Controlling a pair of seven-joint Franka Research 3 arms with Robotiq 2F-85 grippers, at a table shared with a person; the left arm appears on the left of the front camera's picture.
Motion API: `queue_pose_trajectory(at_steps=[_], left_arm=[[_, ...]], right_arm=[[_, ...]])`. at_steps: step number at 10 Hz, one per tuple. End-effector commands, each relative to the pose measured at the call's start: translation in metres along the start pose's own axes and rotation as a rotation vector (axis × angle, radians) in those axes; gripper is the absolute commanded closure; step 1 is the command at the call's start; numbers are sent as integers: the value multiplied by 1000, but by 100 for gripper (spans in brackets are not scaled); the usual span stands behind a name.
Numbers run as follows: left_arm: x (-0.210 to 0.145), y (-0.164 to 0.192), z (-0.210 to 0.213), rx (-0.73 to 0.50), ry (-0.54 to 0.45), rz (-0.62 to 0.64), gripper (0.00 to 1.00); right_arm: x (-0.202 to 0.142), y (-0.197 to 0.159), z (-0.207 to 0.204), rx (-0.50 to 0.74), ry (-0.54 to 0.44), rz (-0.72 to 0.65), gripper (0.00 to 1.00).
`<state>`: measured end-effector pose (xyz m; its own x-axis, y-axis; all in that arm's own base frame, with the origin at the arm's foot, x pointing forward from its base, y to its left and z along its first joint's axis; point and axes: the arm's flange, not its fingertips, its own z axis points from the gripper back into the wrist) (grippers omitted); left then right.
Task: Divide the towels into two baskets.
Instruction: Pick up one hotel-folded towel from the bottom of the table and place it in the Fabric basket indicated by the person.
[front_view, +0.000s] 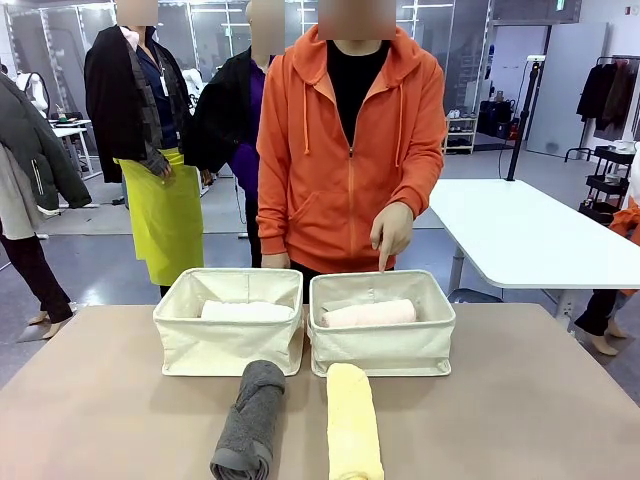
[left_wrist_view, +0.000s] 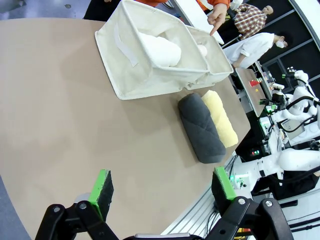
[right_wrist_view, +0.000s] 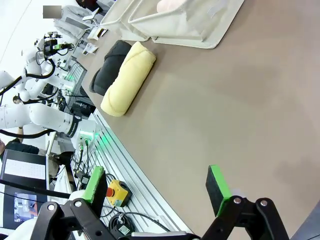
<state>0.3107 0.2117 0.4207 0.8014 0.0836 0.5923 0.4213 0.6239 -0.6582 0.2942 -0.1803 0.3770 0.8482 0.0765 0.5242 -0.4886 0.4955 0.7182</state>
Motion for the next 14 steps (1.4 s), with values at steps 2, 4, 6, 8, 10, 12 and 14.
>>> queue_pose_trajectory(at_steps=[2,4,6,8,10,12,14], left_arm=[[-2,-2,3,1,8,7,0],[-2,-2,3,1,8,7,0],[-2,-2,3,1,8,7,0],[-2,-2,3,1,8,7,0],[-2,-2,3,1,8,7,0],[-2,-2,3,1,8,7,0],[-2,-2,3,1,8,7,0]], right_arm=[[19,29,-35,-23,78,-43,0],[35,61,-83,-51,103,-194,0],[46,84,-137,-145,140,-236,0],[53,100,-191,-213,188,-255,0],[58,116,-238,-286,191,-260,0],[56,128,-280,-331,244,-291,0],[56,137,-318,-382,255,-301,0]])
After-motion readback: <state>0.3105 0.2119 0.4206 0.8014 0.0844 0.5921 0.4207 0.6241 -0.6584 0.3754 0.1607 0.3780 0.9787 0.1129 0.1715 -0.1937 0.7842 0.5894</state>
